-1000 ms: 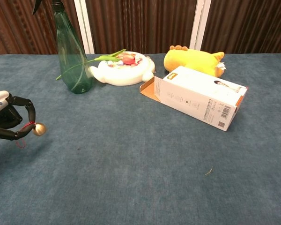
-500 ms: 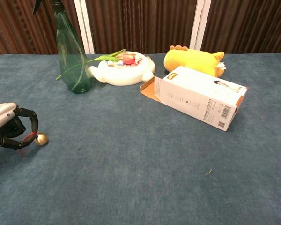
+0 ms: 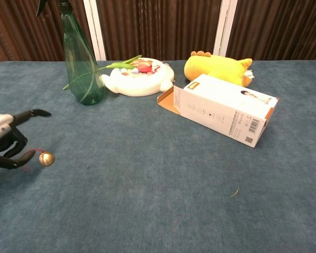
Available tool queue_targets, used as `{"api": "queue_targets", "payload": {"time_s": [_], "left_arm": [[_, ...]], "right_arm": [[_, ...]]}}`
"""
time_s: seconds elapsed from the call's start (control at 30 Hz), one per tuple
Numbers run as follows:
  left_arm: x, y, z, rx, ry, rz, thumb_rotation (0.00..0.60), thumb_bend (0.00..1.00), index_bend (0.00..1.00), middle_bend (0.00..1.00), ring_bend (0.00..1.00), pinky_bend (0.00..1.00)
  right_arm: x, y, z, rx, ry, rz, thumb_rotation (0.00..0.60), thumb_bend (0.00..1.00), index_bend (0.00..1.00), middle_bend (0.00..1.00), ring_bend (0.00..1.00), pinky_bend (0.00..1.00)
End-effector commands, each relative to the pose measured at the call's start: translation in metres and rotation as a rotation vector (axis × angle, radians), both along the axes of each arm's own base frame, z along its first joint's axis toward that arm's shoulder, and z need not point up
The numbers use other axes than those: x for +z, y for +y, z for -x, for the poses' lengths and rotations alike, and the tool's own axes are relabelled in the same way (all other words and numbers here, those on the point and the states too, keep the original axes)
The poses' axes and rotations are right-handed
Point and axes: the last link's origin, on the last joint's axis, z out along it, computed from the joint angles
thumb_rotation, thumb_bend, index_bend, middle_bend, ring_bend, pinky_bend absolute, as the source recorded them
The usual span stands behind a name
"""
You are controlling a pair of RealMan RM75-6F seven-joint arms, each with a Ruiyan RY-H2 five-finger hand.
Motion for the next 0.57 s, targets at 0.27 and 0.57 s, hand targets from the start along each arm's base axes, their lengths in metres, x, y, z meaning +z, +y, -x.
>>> {"api": "queue_targets", "payload": {"time_s": [0.27, 0.57], "left_arm": [[0.136, -0.126, 0.02, -0.063, -0.119, -0.117, 0.6, 0.42, 0.01, 0.0, 0.0, 0.08], [0.164, -0.137, 0.044, 0.055, -0.022, -0.173, 0.6, 0.41, 0.0, 0.0, 0.0, 0.02]], "right_arm": [[0.014, 0.004, 0.002, -0.016, 0.021, 0.061, 0.6, 0.24, 0.0, 0.0, 0.0, 0.0], [0.011, 0.005, -0.001, 0.004, 0.044, 0.064, 0.6, 0.24, 0.0, 0.0, 0.0, 0.0]]}}
